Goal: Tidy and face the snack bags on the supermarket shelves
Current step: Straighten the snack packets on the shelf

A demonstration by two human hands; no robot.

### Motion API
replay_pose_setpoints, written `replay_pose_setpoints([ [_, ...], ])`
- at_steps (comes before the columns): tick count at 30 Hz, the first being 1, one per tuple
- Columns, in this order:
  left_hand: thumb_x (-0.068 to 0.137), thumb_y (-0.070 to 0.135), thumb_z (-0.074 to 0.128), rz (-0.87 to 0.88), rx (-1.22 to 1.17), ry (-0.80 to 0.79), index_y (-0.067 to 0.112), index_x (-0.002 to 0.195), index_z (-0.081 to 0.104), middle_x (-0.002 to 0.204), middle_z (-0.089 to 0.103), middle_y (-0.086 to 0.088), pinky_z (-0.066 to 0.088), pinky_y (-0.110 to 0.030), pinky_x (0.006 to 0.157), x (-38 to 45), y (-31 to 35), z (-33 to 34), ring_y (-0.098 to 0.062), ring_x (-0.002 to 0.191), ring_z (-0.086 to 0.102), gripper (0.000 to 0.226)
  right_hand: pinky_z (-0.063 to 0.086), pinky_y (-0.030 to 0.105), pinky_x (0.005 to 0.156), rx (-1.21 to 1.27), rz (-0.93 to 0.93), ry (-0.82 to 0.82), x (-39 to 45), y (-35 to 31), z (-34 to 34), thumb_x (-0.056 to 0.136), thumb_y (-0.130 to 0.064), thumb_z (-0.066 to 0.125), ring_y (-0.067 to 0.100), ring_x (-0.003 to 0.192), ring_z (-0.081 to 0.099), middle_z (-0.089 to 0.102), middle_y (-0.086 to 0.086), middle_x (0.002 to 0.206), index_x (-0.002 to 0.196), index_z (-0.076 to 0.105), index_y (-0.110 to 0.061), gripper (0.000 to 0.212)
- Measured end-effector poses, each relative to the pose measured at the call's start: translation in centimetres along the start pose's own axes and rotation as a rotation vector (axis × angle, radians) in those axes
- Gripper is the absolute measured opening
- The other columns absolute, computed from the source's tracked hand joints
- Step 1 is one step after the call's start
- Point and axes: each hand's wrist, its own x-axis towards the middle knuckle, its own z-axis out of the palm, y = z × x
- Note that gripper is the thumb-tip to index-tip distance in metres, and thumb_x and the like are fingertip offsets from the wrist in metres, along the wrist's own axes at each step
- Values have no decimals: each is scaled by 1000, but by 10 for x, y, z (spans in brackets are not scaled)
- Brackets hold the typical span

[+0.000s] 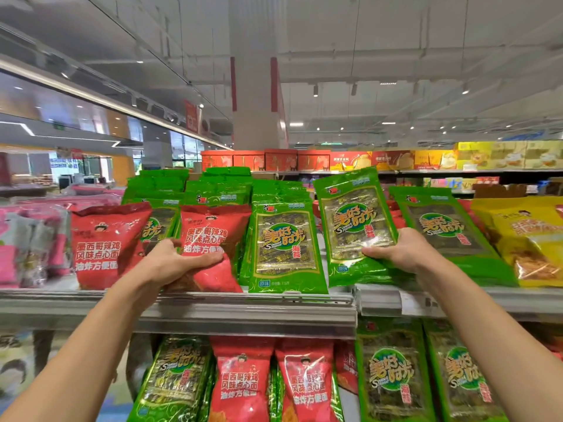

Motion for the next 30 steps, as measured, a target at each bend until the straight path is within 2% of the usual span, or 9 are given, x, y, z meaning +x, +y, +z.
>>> replay_pose_setpoints([
  [4,49,30,95,110,-118,138,8,94,71,74,76,-4,52,-20,47,-3,1,11,-19,58,72,56,40,53,112,175,-113,42,-8,-1,1,81,-29,82,32,124,55,58,15,133,140,45,-4,73],
  [9,46,31,95,252,-221,281,13,100,70,80,77,7,57,-26,49,-2,30,45,-16,68,75,61,39,42,108,283,-223,164,-11,14,-21,82,-35,81,25,123,54,53,3,138,149,40,-7,83],
  [13,45,32,96,351,-279,296,17,102,70,86,78,6,58,-28,53,-1,58,92,-12,72,75,65,36,55,117,355,-236,238,-17,27,-46,79,-42,82,33,140,46,46,13,155,155,32,-9,97],
  [16,51,31,97,336,-240,192,16,103,72,88,78,4,60,-29,62,0,75,144,-13,77,75,60,46,39,102,404,-279,315,-21,43,-61,82,-33,81,16,103,65,69,0,119,148,43,-9,80],
  [19,55,30,97,228,-246,72,12,101,73,91,78,-5,61,-34,63,4,82,201,-18,73,75,54,44,27,82,435,-283,410,-26,62,-79,86,-25,80,-6,71,48,53,-23,83,140,51,-5,64],
  [21,57,28,97,177,-272,5,8,98,74,88,78,-9,57,-28,51,8,82,232,-19,61,73,51,48,30,84,416,-256,413,-30,73,-93,86,-25,80,7,77,61,66,-12,93,118,61,-16,38],
  [24,55,30,97,90,-244,-51,8,100,72,88,77,-8,63,-39,67,14,76,265,-24,73,75,56,48,24,67,404,-243,414,-37,89,-110,85,-25,81,6,80,66,70,-10,95,88,58,-29,23],
  [27,53,35,97,40,-197,-77,8,100,71,91,77,-8,62,-45,78,20,69,283,-26,82,75,60,48,24,69,397,-221,366,-43,99,-119,84,-28,81,9,89,68,70,-10,99,97,60,-30,25],
  [30,47,43,95,28,-176,-130,8,103,68,91,77,-6,62,-43,80,21,71,291,-24,81,75,71,54,42,96,364,-183,347,-48,99,-119,83,-32,82,25,109,67,71,3,117,126,60,-14,52],
])
